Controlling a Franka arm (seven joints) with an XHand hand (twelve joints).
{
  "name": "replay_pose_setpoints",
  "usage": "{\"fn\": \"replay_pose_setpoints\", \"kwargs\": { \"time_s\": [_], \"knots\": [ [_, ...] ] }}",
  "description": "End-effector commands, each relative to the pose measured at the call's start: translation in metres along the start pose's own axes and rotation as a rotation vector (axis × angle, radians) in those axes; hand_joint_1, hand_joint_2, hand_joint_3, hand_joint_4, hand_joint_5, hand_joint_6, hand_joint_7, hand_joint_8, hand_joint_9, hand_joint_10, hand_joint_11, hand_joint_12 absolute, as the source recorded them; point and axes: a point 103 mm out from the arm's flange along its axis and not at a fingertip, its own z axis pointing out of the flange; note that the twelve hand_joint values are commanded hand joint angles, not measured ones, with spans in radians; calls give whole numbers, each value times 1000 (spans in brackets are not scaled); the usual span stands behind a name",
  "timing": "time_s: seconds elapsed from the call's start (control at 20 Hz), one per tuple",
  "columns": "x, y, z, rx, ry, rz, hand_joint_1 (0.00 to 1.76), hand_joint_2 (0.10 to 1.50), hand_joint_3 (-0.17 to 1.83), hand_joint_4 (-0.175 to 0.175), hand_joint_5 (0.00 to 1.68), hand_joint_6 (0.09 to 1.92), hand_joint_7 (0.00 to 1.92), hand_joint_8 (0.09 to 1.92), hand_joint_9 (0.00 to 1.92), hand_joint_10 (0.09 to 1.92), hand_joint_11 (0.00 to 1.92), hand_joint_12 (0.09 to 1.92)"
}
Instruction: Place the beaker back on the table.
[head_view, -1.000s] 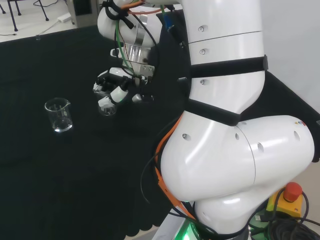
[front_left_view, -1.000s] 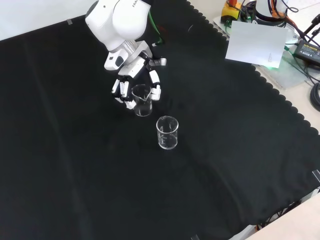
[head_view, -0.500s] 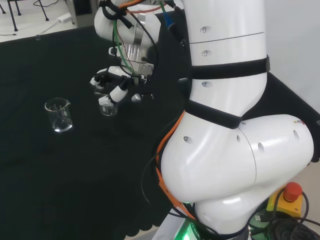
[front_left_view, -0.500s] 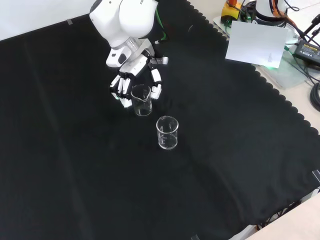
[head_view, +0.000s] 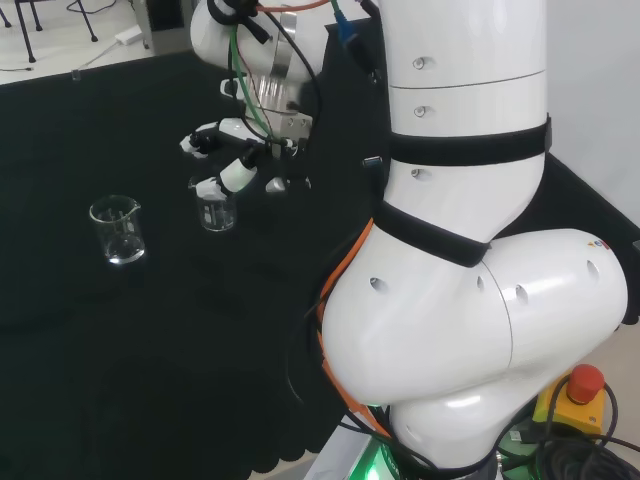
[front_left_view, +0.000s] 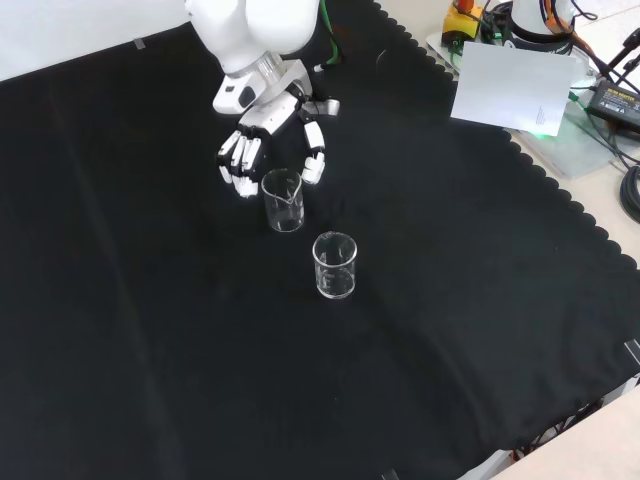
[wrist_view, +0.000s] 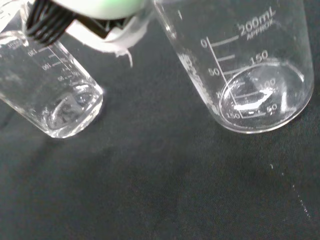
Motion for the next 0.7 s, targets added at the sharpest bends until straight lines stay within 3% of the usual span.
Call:
{"fn": "replay_pose_setpoints", "kwargs": {
  "time_s": [0.05, 0.2, 0.7],
  "knots": [
    [0, -23, -24, -58, -8, 31, 891, 544, 569, -66, 378, 180, 548, 87, 336, 690, 0, 1104],
    [6, -33, -28, -77, -16, 57, 888, 548, 563, -70, 358, 148, 527, 87, 325, 691, 0, 1096],
    [-29, -81, -61, -97, -2, 163, 876, 554, 557, -75, 311, 87, 464, 87, 282, 707, 0, 1091]
  ]
}}
